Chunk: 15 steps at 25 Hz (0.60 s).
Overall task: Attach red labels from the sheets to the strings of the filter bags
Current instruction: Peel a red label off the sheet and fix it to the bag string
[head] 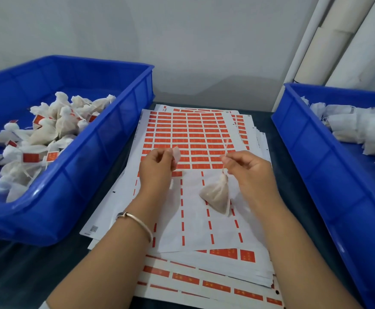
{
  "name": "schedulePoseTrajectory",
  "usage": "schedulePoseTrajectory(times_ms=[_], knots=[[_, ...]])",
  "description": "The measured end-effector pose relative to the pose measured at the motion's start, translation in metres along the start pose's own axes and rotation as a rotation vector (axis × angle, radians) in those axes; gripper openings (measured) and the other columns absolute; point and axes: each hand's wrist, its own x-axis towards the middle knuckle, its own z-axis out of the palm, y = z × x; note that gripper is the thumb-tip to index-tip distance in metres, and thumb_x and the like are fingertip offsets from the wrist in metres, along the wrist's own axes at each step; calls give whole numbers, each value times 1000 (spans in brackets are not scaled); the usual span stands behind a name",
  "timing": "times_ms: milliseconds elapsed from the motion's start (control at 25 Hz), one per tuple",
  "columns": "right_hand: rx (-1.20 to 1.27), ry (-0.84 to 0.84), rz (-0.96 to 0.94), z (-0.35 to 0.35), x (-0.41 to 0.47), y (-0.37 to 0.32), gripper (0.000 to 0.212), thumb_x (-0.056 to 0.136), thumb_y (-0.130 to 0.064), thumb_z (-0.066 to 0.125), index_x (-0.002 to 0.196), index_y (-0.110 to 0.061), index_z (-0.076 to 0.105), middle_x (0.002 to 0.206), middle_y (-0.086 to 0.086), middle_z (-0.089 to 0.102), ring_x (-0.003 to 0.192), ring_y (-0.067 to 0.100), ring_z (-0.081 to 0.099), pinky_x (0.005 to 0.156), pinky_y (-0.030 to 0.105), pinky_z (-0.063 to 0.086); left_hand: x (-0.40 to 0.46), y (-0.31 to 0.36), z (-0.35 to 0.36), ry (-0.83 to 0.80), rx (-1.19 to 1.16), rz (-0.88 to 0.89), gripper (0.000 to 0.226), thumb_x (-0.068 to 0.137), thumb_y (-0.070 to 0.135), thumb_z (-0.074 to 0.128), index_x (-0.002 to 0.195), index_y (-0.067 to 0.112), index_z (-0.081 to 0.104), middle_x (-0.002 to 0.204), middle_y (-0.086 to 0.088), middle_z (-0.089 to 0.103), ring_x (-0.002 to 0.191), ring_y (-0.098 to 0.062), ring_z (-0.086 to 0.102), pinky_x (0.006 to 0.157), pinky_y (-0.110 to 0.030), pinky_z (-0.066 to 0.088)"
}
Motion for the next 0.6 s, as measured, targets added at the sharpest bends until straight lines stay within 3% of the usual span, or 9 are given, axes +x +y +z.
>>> schedulePoseTrajectory(times_ms=[80, 160, 320, 520, 600], knots=[[-74, -42, -112, 0, -1, -10, 12, 86, -33, 65, 78, -41, 63, 80, -38, 63, 87, -13, 60, 64, 6, 48, -3, 6, -1, -33, -128, -87, 23, 90, 33, 59, 67, 29, 63, 59, 16, 65, 67, -11, 67, 62, -21, 52], [-94, -89, -197, 2, -3, -16, 18, 84, -27, 68, 76, -42, 63, 78, -36, 64, 84, -12, 61, 63, 1, 46, -9, 9, -1, -124, -191, -105, 19, 90, 29, 59, 71, 29, 65, 63, 17, 67, 68, -10, 70, 65, -23, 55], [-106, -182, -291, 12, -5, -22, 25, 82, -16, 72, 74, -38, 64, 74, -26, 68, 77, -7, 65, 63, -1, 42, -25, 17, -4, -410, -322, -27, 27, 93, 18, 56, 73, 24, 74, 81, -1, 73, 77, -18, 71, 65, -24, 56], [-113, -135, -311, 18, 1, -24, 25, 81, -19, 73, 74, -40, 62, 69, -27, 66, 77, -7, 65, 64, -1, 43, -37, 15, -1, -465, -148, 18, 19, 92, 27, 56, 80, 25, 69, 74, 2, 71, 66, -17, 66, 54, -21, 50], [-176, -57, -341, 19, 3, -21, 24, 80, -23, 73, 75, -43, 60, 76, -30, 61, 84, -9, 61, 65, -1, 44, -39, 14, 0, -502, -113, 27, 18, 93, 29, 54, 83, 25, 68, 78, 5, 72, 74, -16, 69, 64, -25, 53]])
